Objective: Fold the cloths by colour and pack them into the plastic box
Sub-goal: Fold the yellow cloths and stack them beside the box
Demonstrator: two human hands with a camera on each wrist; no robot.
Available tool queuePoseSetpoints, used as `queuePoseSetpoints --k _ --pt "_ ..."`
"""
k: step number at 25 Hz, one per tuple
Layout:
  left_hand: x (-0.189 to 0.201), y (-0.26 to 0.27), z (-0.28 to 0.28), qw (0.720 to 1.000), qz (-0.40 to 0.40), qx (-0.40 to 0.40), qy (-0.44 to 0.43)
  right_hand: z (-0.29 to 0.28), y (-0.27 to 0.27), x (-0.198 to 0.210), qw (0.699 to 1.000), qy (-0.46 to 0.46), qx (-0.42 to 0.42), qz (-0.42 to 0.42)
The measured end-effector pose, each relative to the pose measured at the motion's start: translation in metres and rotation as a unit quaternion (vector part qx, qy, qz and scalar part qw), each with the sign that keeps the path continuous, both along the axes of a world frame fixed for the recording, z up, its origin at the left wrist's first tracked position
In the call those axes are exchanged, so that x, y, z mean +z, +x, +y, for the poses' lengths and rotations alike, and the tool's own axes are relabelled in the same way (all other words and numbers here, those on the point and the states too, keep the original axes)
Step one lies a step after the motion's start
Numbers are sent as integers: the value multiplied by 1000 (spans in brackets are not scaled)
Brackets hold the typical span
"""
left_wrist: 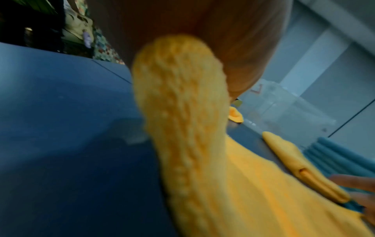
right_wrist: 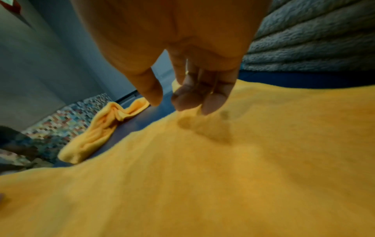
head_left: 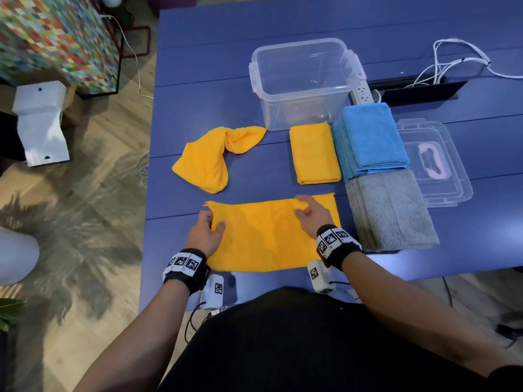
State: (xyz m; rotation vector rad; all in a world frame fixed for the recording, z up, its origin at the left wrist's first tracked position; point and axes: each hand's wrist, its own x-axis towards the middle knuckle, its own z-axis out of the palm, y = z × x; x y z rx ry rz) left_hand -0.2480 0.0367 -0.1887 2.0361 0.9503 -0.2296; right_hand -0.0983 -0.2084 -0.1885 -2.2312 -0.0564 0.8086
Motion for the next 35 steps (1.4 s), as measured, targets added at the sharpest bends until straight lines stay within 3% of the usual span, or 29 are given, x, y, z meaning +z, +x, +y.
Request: queuePoseSetpoints --k 3,6,7,8,10,12,16,20,22,24,27,30,32,35 --pt "13 20 -33 993 -28 -53 -101 17 -12 4 973 151 -48 165" --pt "20 31 -60 957 -9 -99 -273 32 -26 2 949 148 -47 275" --pt "16 32 -61 953 4 -121 -278 35 -30 -1 949 130 -45 285" --pt "13 35 -59 962 4 -139 -237 38 -34 -2 956 102 -30 273" --pt "3 43 -42 987 -33 -151 -53 40 -37 -8 976 41 33 209" --pt "-6 57 -22 978 -56 -180 88 40 -42 -6 989 -15 79 124" --pt "-19 86 -7 933 49 -310 174 38 -48 -1 993 -36 84 69" --pt "-20 97 -7 922 107 -302 219 34 -47 0 995 -77 36 50" --pt "-24 96 -7 925 128 -290 212 31 -48 1 984 -154 82 24" --pt "-29 92 -7 950 102 -262 137 30 -49 6 959 -219 174 -48" --pt "-33 84 -8 973 52 -215 65 40 -52 15 932 -161 319 -63" --pt "-27 84 -10 970 69 -218 80 51 -65 7 843 -176 508 17" --pt "-20 86 -10 967 93 -225 78 53 -74 1 807 -214 551 -11" --pt "-14 82 -6 979 112 -170 29 52 -83 -2 809 -225 537 -78"
